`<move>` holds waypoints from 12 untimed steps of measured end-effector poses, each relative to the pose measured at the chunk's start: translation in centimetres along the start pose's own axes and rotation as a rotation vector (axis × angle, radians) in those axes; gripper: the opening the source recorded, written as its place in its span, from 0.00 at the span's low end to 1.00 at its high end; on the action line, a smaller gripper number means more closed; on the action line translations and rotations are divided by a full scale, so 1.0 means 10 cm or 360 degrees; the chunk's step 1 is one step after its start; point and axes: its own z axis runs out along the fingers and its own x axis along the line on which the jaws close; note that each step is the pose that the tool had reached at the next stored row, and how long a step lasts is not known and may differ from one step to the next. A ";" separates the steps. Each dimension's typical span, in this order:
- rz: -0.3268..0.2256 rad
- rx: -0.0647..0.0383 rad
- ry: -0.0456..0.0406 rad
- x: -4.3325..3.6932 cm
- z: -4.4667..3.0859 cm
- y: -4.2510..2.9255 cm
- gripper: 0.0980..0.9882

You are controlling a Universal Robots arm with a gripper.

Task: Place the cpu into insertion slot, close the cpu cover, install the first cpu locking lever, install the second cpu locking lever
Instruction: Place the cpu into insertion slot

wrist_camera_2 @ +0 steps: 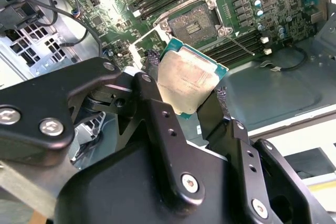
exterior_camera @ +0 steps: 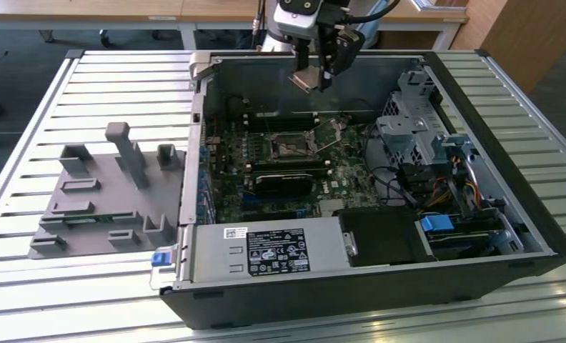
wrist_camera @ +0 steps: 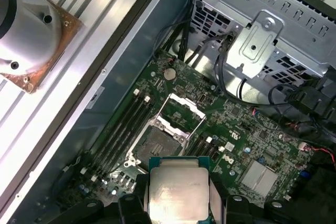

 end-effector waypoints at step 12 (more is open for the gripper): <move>0.0057 -0.0001 -0.0005 0.000 0.004 -0.001 0.50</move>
